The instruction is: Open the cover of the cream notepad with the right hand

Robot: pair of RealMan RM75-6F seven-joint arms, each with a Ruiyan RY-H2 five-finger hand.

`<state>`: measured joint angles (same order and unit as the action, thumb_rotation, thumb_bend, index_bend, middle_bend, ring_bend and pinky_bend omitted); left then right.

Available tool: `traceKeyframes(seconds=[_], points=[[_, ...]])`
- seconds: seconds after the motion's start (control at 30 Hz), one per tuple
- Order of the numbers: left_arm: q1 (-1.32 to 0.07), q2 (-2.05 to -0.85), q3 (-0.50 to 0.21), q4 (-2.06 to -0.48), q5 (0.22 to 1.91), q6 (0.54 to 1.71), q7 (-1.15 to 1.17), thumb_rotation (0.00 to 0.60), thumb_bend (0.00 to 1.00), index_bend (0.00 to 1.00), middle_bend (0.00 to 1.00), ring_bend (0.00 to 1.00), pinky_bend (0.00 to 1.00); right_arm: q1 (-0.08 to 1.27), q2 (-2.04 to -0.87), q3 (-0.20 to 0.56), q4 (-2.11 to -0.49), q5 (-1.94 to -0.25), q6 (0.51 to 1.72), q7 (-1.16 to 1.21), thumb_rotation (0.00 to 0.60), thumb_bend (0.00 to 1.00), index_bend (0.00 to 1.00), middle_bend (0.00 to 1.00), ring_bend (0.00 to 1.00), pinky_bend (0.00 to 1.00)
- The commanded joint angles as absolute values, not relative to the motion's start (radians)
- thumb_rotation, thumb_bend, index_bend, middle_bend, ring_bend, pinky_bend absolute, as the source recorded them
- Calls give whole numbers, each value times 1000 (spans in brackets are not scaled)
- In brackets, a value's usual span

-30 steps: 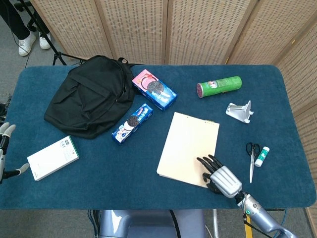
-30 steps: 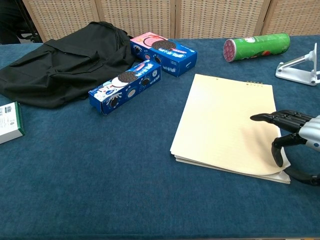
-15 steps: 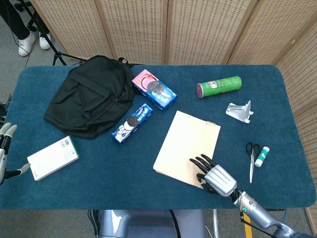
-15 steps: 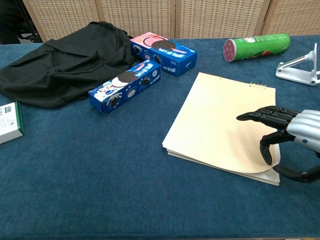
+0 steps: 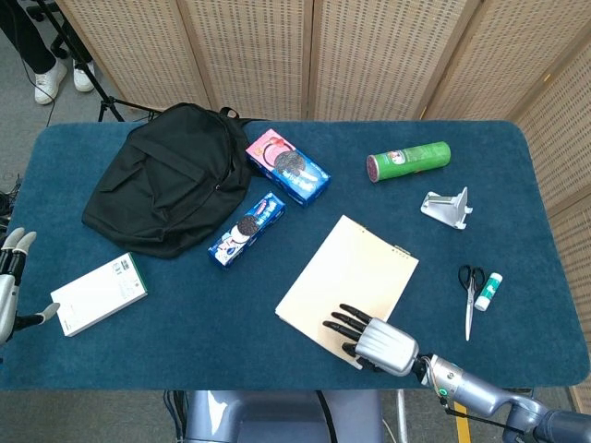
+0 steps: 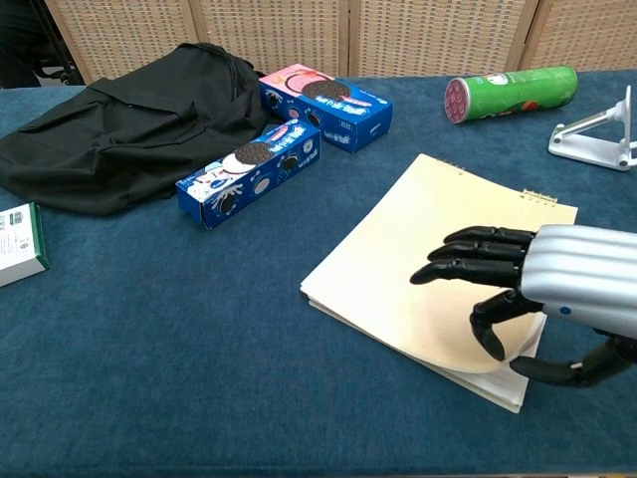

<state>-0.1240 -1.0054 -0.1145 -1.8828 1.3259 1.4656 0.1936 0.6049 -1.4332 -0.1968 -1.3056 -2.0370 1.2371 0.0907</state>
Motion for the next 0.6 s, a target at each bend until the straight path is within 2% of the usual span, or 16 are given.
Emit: traceKeyframes(seconds=[0.03, 0.6], points=[[-126, -1010, -114, -1884, 1323, 1465, 202, 600, 0, 0, 0, 0, 0, 628, -1426, -194, -1322, -2049, 1223, 82, 600, 724, 656, 95, 0, 0], [-137, -1031, -120, -1887, 1293, 1461, 253, 600, 0, 0, 0, 0, 0, 740, -1388, -210, -1402, -2157, 1209, 34, 600, 725, 657, 122, 0, 0]])
